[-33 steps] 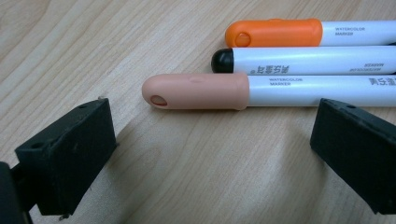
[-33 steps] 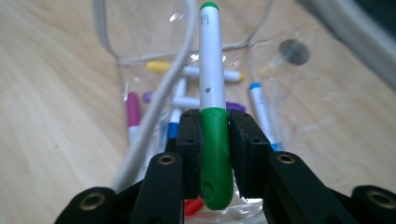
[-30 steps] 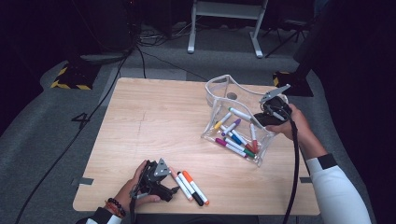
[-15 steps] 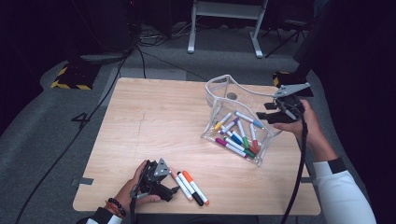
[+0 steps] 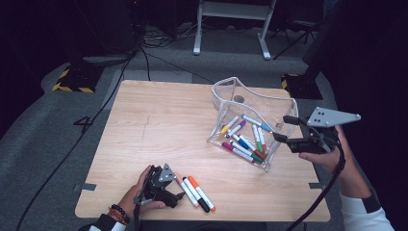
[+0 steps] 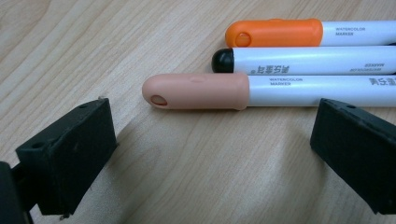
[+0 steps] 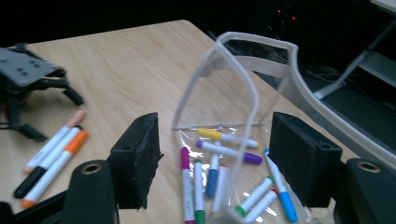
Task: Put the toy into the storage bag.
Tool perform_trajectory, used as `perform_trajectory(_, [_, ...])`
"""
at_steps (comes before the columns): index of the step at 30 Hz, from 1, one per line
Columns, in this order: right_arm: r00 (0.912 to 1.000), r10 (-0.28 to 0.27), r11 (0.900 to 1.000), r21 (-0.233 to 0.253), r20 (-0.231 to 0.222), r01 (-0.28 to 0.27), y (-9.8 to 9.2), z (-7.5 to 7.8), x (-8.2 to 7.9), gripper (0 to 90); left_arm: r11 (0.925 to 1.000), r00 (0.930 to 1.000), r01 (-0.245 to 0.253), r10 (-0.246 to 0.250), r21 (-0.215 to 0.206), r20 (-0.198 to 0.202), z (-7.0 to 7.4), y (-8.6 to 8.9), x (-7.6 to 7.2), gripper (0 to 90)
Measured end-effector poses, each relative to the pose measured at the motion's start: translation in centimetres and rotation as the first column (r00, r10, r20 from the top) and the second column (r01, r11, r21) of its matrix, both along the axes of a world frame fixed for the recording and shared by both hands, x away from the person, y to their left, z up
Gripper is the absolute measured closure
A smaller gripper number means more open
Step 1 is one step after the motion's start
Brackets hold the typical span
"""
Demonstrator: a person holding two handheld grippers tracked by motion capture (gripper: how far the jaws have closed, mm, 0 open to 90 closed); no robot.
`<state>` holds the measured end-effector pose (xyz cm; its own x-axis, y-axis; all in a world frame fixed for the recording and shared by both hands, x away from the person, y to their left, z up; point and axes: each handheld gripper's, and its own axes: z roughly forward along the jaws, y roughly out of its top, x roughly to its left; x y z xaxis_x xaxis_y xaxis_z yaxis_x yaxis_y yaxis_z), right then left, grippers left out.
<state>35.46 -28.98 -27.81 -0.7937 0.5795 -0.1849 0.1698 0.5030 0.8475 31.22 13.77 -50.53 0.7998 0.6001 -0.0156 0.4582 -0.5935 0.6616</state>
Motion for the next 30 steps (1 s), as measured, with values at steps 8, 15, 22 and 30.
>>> perform_trajectory(8, [0.9950,0.095,0.995,0.011,-0.029,-0.095,2.4,-3.5,-3.1,32.7,1.0000,1.0000,-0.001,0.001,0.001,0.001,0.0,0.0,0.0,0.5])
perform_trajectory(15, [0.9803,0.160,0.986,-0.025,-0.115,-0.164,6.4,-9.8,-3.9,32.5,1.0000,1.0000,-0.005,0.005,0.000,-0.001,0.0,0.0,-0.1,0.4])
perform_trajectory(22, [0.9415,0.266,0.954,-0.083,-0.206,-0.288,12.9,-16.2,-3.4,33.7,1.0000,1.0000,-0.005,0.005,0.001,-0.001,0.0,0.0,-0.1,0.5])
perform_trajectory(30, [0.9102,0.321,0.931,-0.089,-0.262,-0.354,18.3,-18.9,-1.6,38.1,1.0000,1.0000,-0.002,0.002,0.001,-0.001,0.0,0.0,-0.1,0.4])
